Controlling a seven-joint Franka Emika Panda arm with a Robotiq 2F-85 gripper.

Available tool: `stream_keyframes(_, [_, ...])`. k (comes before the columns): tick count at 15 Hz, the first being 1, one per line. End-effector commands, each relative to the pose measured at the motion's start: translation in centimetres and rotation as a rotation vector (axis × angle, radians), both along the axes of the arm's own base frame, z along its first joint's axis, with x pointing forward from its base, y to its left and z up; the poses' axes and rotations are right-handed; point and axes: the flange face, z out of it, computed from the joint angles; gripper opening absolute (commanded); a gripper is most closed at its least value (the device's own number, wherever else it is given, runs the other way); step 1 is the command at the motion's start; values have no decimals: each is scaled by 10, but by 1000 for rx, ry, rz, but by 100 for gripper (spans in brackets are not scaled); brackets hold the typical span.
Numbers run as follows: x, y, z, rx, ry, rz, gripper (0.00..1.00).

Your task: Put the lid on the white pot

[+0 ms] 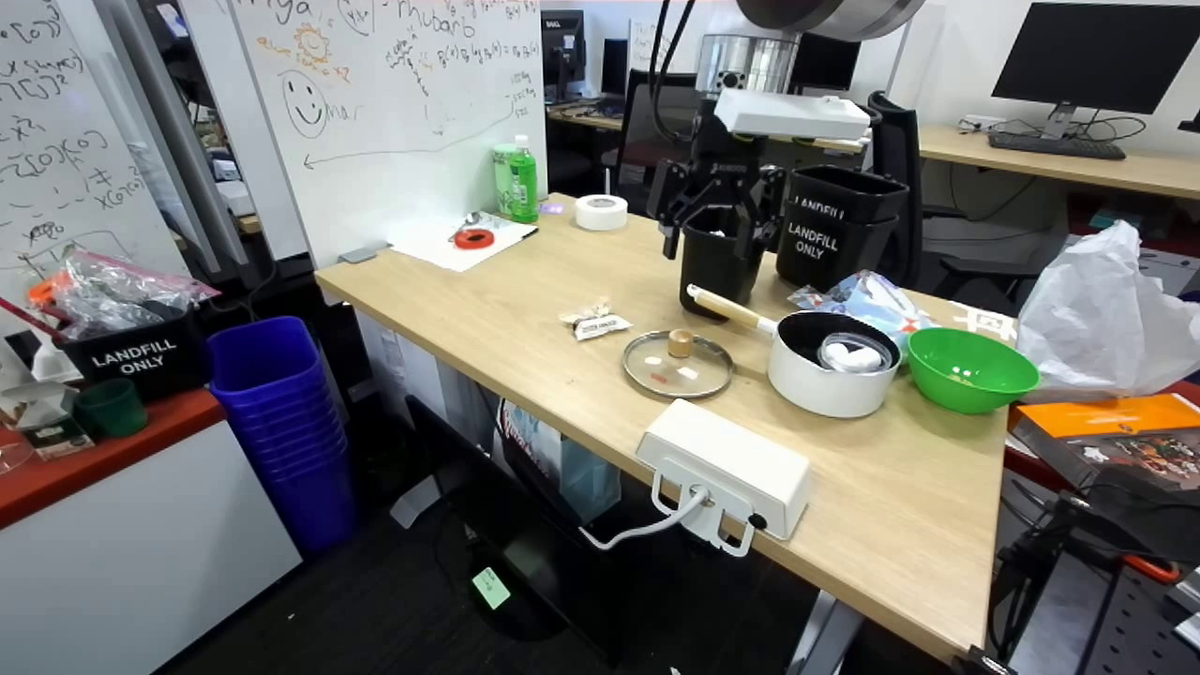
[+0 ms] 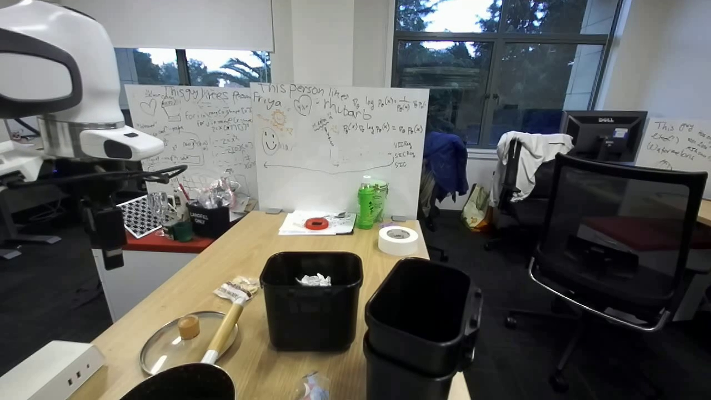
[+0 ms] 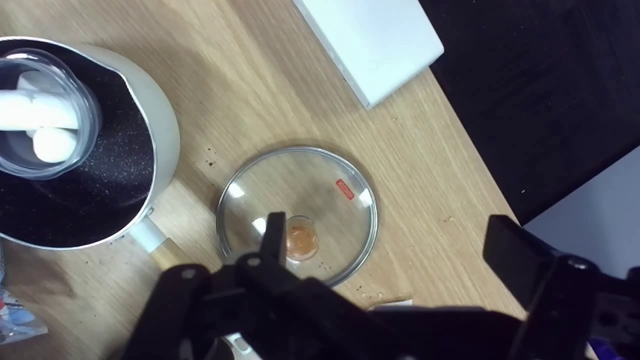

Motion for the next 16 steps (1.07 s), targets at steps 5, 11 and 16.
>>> stream_keyframes(5, [3, -1, -5, 27, 10, -42, 100])
stream_keyframes(11, [19, -18, -50, 64, -48, -322, 100])
stream_keyframes(16, [30, -30, -90, 16, -222, -478, 100])
